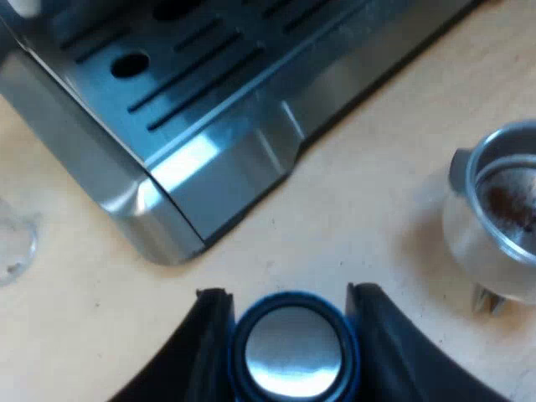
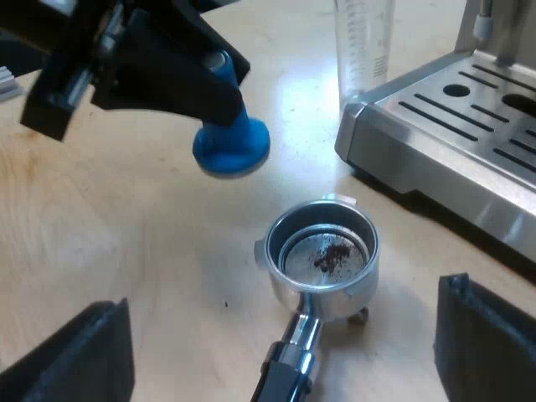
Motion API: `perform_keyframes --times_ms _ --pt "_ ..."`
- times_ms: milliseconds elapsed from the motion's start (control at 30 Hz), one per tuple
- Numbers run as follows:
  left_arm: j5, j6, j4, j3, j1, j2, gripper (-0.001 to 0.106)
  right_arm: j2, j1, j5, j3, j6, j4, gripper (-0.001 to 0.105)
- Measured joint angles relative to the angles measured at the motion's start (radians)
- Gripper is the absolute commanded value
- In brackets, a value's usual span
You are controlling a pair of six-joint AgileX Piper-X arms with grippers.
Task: Grind coffee beans and then tamp
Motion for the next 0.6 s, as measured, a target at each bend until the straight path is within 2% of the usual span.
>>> perform_keyframes --times_ms 333,400,567,600 --pt "0.004 -0.001 -0.206 0.0 0.0 0.195 0.002 0.0 0.0 0.0 0.0 0.002 0.0 0.082" --pt "0.014 -0.001 -0.213 0.0 0.0 0.226 0.011 0.0 0.0 0.0 0.0 0.002 0.0 0.082" --pt "0.018 -0.001 -0.22 0.0 0.0 0.278 0.041 0.0 0.0 0.0 0.0 0.002 0.0 0.082" --pt "0.018 -0.001 -0.22 0.0 0.0 0.278 0.042 0.0 0.0 0.0 0.0 0.002 0.0 0.082"
